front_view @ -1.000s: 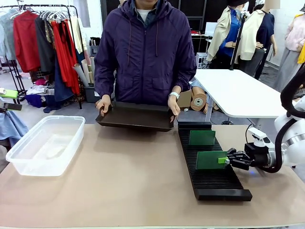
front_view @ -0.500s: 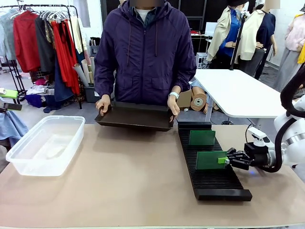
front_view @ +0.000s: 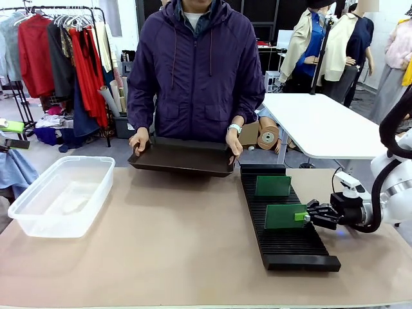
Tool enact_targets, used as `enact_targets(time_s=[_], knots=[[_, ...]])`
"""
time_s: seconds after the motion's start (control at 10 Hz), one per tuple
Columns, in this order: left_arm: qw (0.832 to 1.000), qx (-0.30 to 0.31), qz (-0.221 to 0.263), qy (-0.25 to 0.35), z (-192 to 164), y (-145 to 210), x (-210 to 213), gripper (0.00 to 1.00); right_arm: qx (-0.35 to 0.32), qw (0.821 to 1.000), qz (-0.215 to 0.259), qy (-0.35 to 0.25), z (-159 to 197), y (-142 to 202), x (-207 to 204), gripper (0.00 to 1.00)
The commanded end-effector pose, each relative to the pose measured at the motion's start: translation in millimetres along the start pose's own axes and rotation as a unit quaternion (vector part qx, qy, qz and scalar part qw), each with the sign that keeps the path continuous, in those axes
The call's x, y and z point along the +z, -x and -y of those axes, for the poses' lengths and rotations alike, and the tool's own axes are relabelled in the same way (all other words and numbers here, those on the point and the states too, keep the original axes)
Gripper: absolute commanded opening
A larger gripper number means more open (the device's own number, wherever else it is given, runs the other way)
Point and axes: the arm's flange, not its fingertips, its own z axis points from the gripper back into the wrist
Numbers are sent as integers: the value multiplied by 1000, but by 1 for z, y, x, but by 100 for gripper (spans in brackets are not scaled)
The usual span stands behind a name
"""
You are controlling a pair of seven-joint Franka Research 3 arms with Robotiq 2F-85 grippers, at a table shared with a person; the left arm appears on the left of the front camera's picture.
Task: Sort PCBs into racks and boxes based on the side picked up.
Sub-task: If the short side of the Blank PCB is picked up, insert it into the PCB Rack ; if the long side is picked up, place it in the Organizing box.
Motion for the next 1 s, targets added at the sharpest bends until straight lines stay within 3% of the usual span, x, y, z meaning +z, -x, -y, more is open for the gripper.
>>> enact_targets(time_s=[0.0, 0.9], knots=[[1000, 2, 1, 2, 2, -1, 0, 100, 22, 999, -29, 37, -14, 16, -2, 0], [1000, 2, 1, 2, 2, -1, 0, 100, -3, 999, -30, 36, -8, 9, -6, 0]])
